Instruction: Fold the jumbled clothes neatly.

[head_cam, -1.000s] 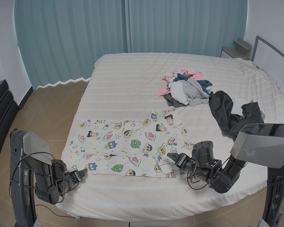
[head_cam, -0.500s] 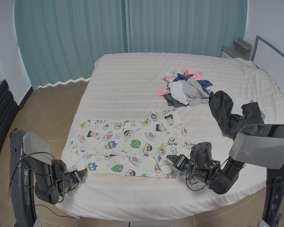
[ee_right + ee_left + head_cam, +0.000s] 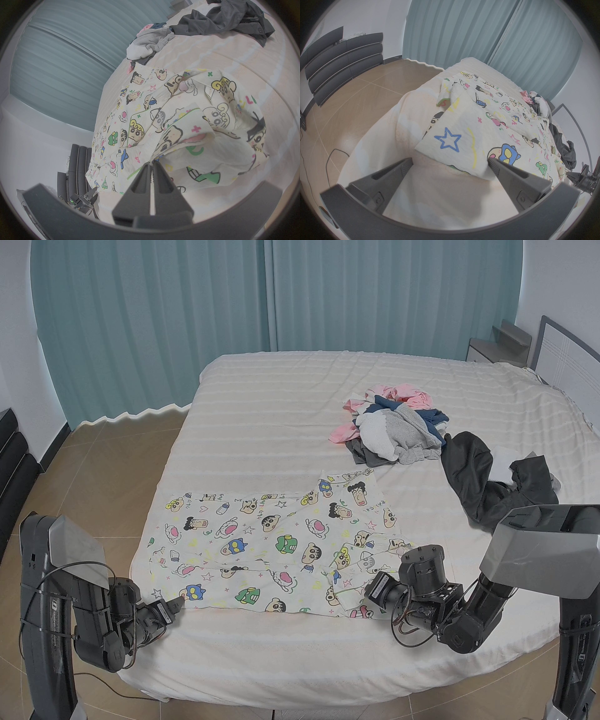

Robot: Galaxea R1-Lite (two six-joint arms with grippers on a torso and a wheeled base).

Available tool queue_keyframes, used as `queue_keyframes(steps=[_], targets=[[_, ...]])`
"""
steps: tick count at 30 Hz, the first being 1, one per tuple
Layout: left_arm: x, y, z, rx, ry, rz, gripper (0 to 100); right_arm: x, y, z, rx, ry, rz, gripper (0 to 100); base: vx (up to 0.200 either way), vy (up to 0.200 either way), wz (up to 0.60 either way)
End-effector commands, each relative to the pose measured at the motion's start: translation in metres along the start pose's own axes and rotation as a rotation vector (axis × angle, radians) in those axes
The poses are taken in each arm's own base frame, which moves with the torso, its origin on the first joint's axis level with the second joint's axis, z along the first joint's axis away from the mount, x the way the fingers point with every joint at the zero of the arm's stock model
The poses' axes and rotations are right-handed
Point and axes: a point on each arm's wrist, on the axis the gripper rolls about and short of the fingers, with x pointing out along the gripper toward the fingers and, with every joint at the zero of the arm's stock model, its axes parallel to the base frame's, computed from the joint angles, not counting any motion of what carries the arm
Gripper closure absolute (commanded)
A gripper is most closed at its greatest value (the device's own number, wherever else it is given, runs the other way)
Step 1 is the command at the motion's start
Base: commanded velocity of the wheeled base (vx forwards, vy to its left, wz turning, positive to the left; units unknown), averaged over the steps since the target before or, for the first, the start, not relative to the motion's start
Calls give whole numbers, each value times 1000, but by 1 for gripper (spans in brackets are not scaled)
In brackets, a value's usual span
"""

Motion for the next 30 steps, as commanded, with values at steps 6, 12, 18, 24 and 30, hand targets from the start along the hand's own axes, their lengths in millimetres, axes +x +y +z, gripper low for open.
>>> queue_keyframes(steps=[6,12,18,24,30], targets=[[1,0,3,-5,-23,-5,0,-14,13,-9,-47,15,24,100,0,0,0],[2,0,3,-5,-23,-6,0,-28,20,-8,-101,28,3,100,0,0,0],[3,0,3,-5,-24,-7,0,-30,13,-11,-146,65,-53,100,0,0,0],[3,1,3,-6,-25,-6,0,-31,6,-16,-161,89,-84,100,0,0,0],[3,1,3,-6,-25,-6,0,-34,9,-14,-166,102,-95,100,0,0,0]])
